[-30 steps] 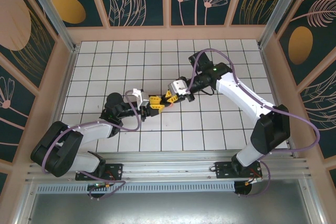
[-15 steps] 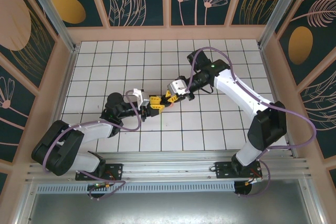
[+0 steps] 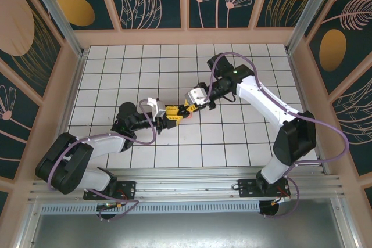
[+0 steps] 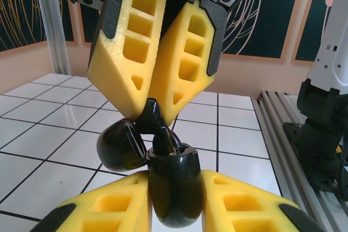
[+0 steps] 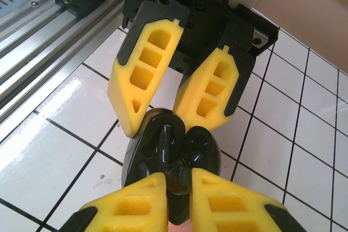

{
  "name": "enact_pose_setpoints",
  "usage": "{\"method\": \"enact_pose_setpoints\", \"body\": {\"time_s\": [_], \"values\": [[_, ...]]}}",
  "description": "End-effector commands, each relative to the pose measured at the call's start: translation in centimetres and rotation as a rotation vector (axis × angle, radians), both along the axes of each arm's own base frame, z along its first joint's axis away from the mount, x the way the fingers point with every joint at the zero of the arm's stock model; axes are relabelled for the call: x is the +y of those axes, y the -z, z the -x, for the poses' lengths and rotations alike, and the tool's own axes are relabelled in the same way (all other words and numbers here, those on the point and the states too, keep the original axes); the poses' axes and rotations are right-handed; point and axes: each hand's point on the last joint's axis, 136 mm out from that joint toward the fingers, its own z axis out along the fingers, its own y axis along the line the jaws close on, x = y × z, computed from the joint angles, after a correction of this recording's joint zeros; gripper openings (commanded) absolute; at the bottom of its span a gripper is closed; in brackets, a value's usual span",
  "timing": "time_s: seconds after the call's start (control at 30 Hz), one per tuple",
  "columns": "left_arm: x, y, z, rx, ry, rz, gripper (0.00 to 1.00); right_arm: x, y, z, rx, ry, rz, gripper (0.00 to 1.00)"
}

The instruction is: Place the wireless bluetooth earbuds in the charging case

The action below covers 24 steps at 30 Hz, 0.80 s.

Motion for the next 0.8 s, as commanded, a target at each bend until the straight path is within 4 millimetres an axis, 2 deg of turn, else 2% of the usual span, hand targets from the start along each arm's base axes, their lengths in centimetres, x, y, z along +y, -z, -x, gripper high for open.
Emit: {"method": "enact_pose_setpoints", "body": {"time_s": [0.0,0.33,0.57,0.77], "values": [[-0.9,-4.5,1.0,-0.220,0.046,0.068,0.24,0.4,0.7,-0.8,-0.044,0.012,0.031,0.14],[-0.6,-1.7,-0.9,-0.236,-0.056,-0.053,0.24,-0.5,-0.8,-1.0,-0.195,0.132,0.050,0.13],[-0.7,-0.9,-1.2,-0.241,-0.060,-0.089,0.24,-1.3,-0.6,-0.8,-0.300,0.192,0.103,0.13],[-0.6,-0.5,-1.5,-0.240,-0.076,-0.114,0.24,-1.2,-1.6,-0.3,-0.358,0.202,0.094,0.13]]}}
